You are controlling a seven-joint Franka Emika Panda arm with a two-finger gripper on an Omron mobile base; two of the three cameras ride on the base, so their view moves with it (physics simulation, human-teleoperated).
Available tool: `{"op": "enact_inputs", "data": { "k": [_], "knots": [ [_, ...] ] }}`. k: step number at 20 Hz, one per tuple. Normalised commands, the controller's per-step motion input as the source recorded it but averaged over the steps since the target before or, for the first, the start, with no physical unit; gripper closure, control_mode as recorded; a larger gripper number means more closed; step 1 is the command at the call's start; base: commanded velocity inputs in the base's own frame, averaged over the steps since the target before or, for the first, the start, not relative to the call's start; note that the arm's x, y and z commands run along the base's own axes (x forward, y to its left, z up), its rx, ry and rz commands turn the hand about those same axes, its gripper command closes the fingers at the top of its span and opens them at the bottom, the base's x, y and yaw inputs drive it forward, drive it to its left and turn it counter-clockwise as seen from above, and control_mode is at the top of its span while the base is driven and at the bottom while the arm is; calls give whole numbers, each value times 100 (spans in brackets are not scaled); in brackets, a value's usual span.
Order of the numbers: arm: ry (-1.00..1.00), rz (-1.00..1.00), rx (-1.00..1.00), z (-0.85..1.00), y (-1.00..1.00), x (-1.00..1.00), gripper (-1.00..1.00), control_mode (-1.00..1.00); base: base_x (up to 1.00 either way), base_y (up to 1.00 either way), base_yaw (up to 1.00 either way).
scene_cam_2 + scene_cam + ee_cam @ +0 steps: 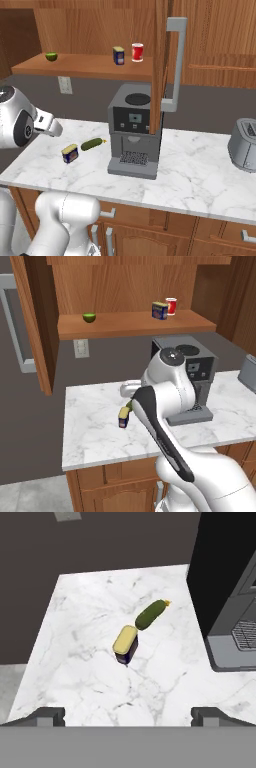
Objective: Pick the cans from the counter and place them in their designated side in the cabinet.
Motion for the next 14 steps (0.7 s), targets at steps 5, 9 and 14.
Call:
{"op": "enact_inputs", "data": {
  "k": [5, 9, 14],
  "knots": [
    [0, -1, 0, -9, 0, 15, -100, -100, 0, 0, 0],
    [0, -1, 0, -11, 1, 16, -100, -100, 0, 0, 0],
    [0, -1, 0, -14, 7, 15, -100, -100, 0, 0, 0]
  ]
}}
